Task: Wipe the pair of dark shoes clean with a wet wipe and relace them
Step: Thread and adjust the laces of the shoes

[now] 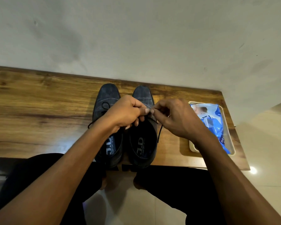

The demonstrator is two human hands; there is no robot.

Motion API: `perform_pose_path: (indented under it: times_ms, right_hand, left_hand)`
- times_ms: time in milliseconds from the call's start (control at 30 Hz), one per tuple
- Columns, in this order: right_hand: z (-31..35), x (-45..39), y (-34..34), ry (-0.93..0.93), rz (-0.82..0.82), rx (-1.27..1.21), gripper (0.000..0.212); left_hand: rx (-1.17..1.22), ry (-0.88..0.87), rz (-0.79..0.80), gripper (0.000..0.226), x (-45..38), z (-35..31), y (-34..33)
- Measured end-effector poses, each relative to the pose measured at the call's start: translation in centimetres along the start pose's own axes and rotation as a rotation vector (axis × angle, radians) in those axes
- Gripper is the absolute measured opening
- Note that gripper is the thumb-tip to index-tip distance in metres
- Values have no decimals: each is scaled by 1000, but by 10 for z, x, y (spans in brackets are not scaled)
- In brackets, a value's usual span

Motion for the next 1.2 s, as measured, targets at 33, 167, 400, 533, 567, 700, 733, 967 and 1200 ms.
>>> perform_pose_path:
  times_ms: [33,167,400,533,567,700,733,967,1200]
  right_hand:
    - [-2,-1,2,-6,-19,12,25]
    - [-7,-7,4,9,-70,82,19]
    - [-8,-17,2,120,-121,114,9]
    - [-9,-19,-4,157,-108,184,13]
    - [-8,-19,-1,156,-138,226,13]
    - [4,-11,14,90,-268,277,15]
    - [5,-10,10,68,-246,208,15]
    - [-8,-10,-20,-50,-7,-163,26]
    - [-18,-16,-36,-169,8,-210,15]
  left_hand:
    - [-51,-35,-21,22,1,-4,1]
    - [-152,-153,-116,13,4,-14,5]
    - [-260,-183,-235,9,9,-18,9]
    - [-280,-185,-260,17,13,-18,9]
    - [-266,-180,-266,17,13,-17,9]
    - [-240,-150,-291,14,13,-14,13]
    - [-235,-140,-283,13,13,-13,13]
    - [-273,-122,-286,14,10,-9,16]
    - [-499,-158,-402,11,13,-18,16]
Point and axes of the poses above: each hand's wrist, its own x-axis away from the middle knuckle, its own y-axis out of the back of the hand, z = x × y, the point moved 10 cm from there along -x, towards the middle knuckle, and after that the axes turned 13 degrees about y, right-handed, at the moved point
